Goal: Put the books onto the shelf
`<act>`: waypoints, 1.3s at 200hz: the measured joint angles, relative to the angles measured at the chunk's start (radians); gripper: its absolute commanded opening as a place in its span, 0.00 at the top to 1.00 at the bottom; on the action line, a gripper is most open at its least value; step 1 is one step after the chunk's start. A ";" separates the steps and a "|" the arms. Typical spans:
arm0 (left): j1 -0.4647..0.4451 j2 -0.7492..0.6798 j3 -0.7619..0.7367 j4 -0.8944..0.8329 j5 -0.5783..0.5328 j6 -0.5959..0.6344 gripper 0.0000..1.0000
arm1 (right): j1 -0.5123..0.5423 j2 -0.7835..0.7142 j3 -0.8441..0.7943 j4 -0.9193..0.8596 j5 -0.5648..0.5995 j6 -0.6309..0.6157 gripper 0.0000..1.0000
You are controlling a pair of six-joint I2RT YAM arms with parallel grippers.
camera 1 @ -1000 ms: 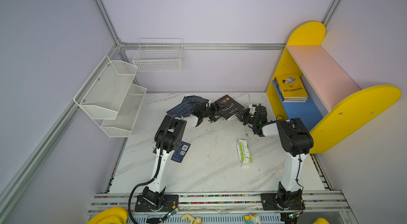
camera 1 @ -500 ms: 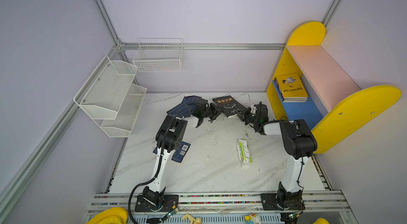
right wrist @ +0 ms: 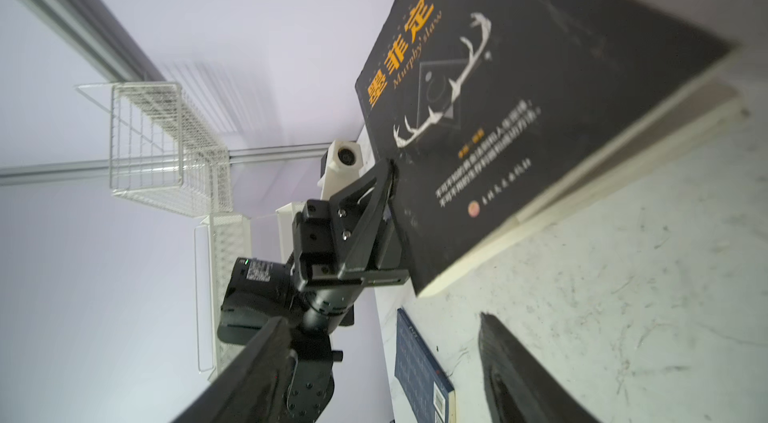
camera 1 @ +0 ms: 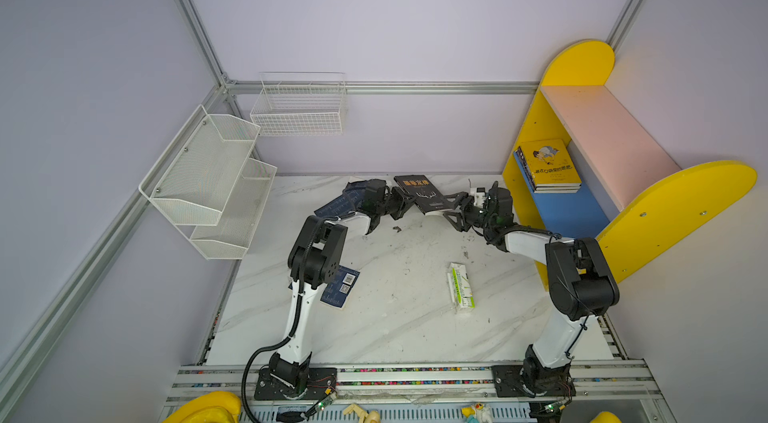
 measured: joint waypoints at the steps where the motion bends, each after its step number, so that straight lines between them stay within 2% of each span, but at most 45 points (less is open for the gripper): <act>1: 0.000 -0.001 0.001 0.000 -0.001 0.000 1.00 | 0.000 -0.002 0.000 0.000 -0.002 0.000 0.24; 30: 0.003 -0.043 0.017 -0.004 -0.033 0.008 1.00 | 0.030 -0.002 0.000 0.037 -0.029 0.018 0.22; 64: 0.001 -0.068 0.017 0.003 -0.046 0.008 1.00 | 0.101 0.103 0.008 0.168 -0.037 0.103 0.20; 94: -0.001 -0.068 0.017 -0.003 -0.054 0.008 1.00 | 0.133 0.182 0.024 0.295 -0.009 0.185 0.22; 125: -0.004 -0.068 0.017 -0.004 -0.060 0.005 1.00 | 0.130 0.196 0.071 0.365 0.045 0.206 0.24; 140: -0.006 -0.069 0.017 -0.003 -0.060 0.000 1.00 | 0.122 0.198 0.097 0.394 0.063 0.207 0.32; 169: -0.005 -0.082 0.017 0.011 -0.077 -0.019 1.00 | 0.116 0.248 0.138 0.415 0.077 0.220 0.60; 204: -0.008 -0.089 0.017 -0.011 -0.088 -0.028 1.00 | 0.114 0.278 0.154 0.423 0.093 0.231 0.88; 234: -0.008 -0.089 0.017 -0.001 -0.087 -0.052 0.99 | 0.116 0.249 0.157 0.375 0.117 0.190 0.93; 248: -0.010 -0.089 0.017 0.010 -0.085 -0.059 0.89 | 0.116 0.235 0.158 0.355 0.128 0.166 0.94; 260: -0.010 -0.089 0.017 0.021 -0.084 -0.058 0.74 | 0.116 0.223 0.158 0.341 0.135 0.140 0.95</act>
